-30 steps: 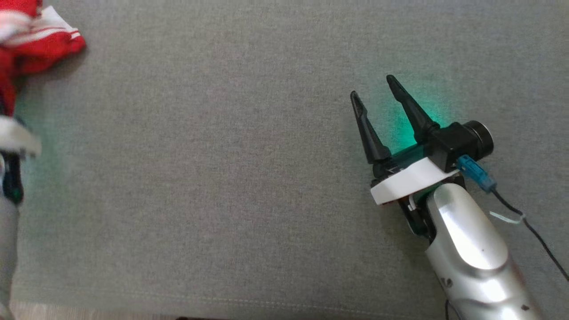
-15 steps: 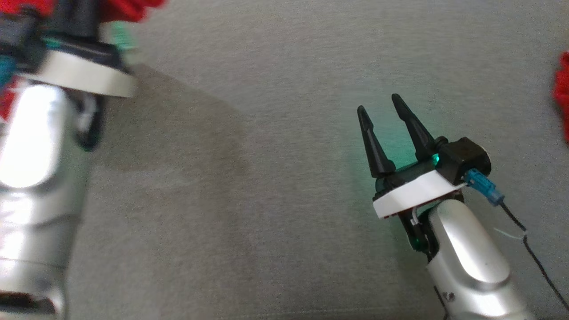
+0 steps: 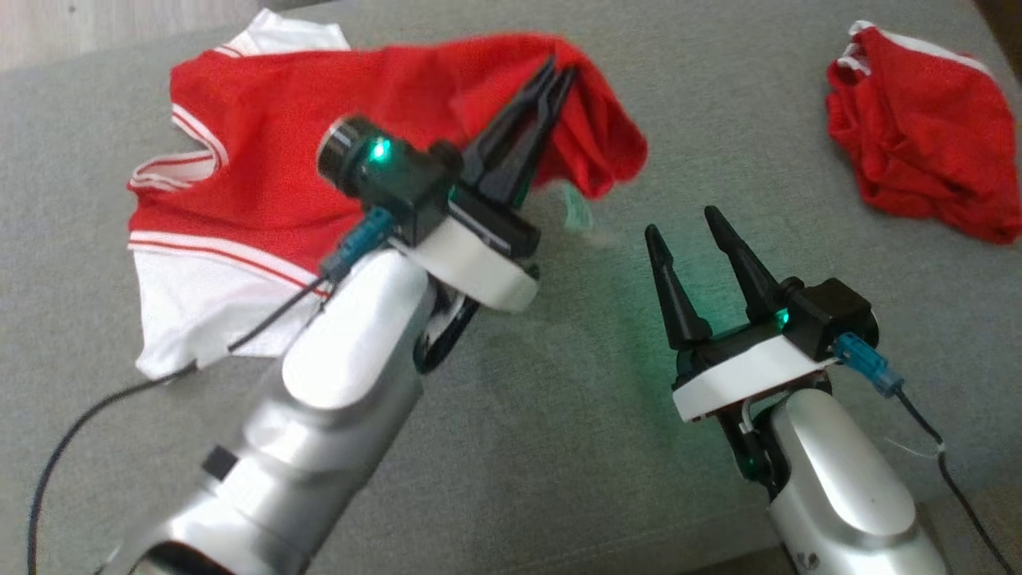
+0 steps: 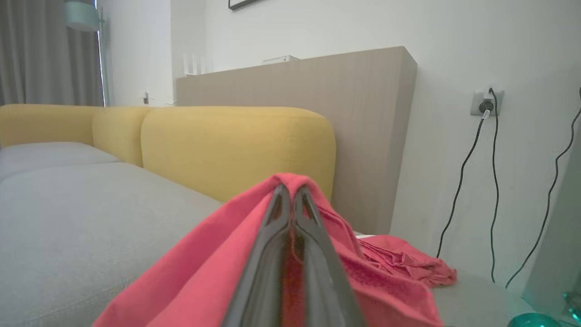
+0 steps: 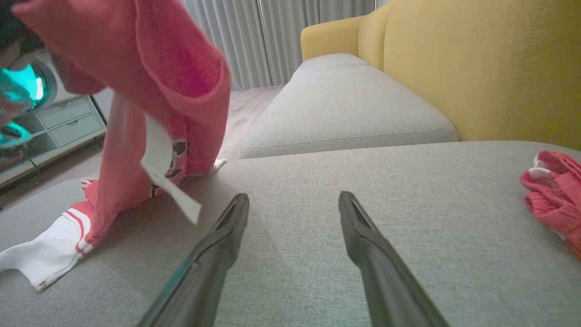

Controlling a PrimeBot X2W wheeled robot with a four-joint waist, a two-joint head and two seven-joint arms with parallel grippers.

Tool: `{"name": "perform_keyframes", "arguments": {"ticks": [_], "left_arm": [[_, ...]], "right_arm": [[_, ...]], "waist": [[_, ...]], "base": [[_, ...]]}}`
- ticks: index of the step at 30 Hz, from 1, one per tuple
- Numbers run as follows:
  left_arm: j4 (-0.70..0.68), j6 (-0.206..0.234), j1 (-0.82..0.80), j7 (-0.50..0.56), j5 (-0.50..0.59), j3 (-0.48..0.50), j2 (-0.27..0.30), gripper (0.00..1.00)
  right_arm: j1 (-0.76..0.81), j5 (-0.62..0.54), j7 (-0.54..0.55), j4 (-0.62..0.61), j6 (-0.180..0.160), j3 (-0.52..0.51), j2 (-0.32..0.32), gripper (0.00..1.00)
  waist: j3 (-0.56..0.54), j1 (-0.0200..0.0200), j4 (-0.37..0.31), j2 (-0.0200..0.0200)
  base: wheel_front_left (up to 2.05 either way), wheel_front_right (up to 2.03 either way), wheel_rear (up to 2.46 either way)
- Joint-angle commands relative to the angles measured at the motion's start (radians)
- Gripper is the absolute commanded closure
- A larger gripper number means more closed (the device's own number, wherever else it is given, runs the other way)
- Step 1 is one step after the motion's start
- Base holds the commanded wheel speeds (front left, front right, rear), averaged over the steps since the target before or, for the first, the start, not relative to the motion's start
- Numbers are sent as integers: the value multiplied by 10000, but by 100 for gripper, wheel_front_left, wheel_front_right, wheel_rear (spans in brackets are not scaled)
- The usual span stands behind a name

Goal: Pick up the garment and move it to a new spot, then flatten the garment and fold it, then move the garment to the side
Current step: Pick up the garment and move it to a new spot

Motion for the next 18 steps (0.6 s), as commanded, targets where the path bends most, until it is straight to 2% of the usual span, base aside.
{"name": "perform_keyframes", "arguments": {"ticks": [1,2,3,8,13,18], "left_arm": [[-184,18,-82,-50,-20,263,142,93],[-85,18,74,-50,2,227,116,49],[28,18,221,-50,25,212,98,0],[226,356,1087,-51,289,1049,106,0],[-31,924,2512,-51,725,2638,506,0],[-441,1289,4245,-51,1271,4093,748,0]], "right_arm": [[-39,109,-51,-322,65,185,137,0],[-19,105,-51,-322,65,159,137,0],[1,96,-51,-322,65,113,137,0],[83,65,-51,-293,65,-144,137,0],[251,-34,-51,-185,65,-462,137,0],[560,-146,-51,-33,65,-794,137,0]], "waist": [[-83,1,-60,0],[-103,1,-39,0],[-127,1,5,0],[-301,1,397,0],[-710,1,915,0],[-1217,1,1360,0]], "base": [[0,0,0],[0,0,0],[0,0,0],[0,0,0],[0,0,0],[0,0,0]]}}
